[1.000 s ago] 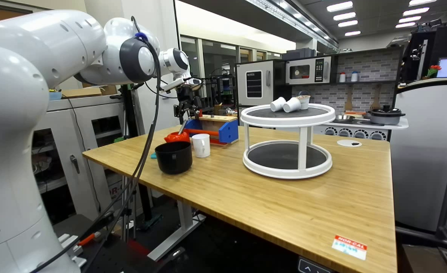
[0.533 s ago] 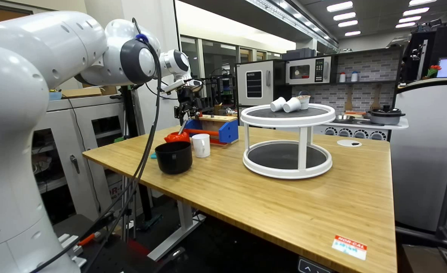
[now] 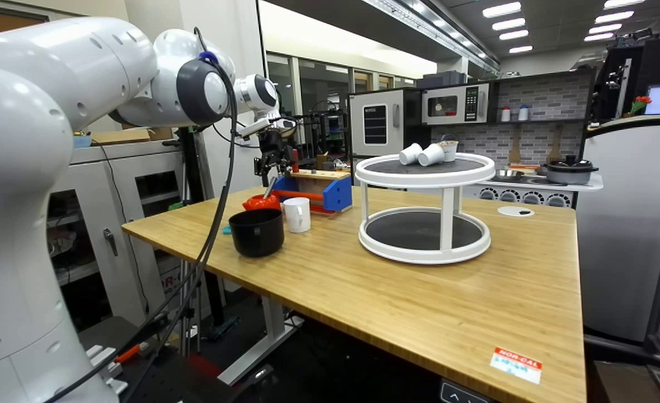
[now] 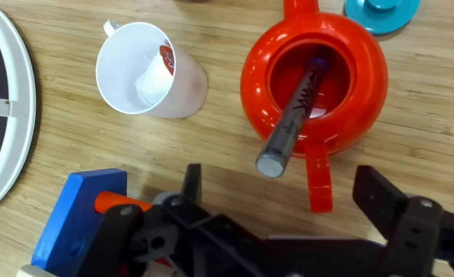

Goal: Put one of the cups atop the stand in the mug and another in the bowl, then place the marker in the kettle on the table

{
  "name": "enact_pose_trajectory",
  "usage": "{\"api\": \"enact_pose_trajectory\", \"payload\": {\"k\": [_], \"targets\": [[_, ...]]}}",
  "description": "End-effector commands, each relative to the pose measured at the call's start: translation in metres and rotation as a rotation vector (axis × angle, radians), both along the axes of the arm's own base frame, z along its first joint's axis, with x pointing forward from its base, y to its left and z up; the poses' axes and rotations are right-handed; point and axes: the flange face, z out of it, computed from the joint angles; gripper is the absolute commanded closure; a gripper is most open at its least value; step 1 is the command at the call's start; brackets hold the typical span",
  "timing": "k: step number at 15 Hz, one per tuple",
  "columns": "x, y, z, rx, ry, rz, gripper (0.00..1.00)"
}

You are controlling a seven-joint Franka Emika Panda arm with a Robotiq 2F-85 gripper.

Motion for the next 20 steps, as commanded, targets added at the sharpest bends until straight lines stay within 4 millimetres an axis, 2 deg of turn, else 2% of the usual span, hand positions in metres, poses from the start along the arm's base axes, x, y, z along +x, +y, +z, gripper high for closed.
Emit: {"api": "enact_pose_trajectory", "payload": {"k": [1, 12, 13, 14, 20], "targets": [[-0.004, -0.001, 0.0, 0.002, 0.028, -0.017, 0.0], [-0.01, -0.012, -0.001, -0.034, 0.076, -0.065, 0.0], [-0.01, -0.013, -0.001, -0.033, 0.08, -0.067, 0.25], [-0.01, -0.013, -0.001, -0.031, 0.083, -0.068, 0.28], [-0.011, -0.017, -0.002, -0.035, 0.099, -0.073, 0.7]]}}
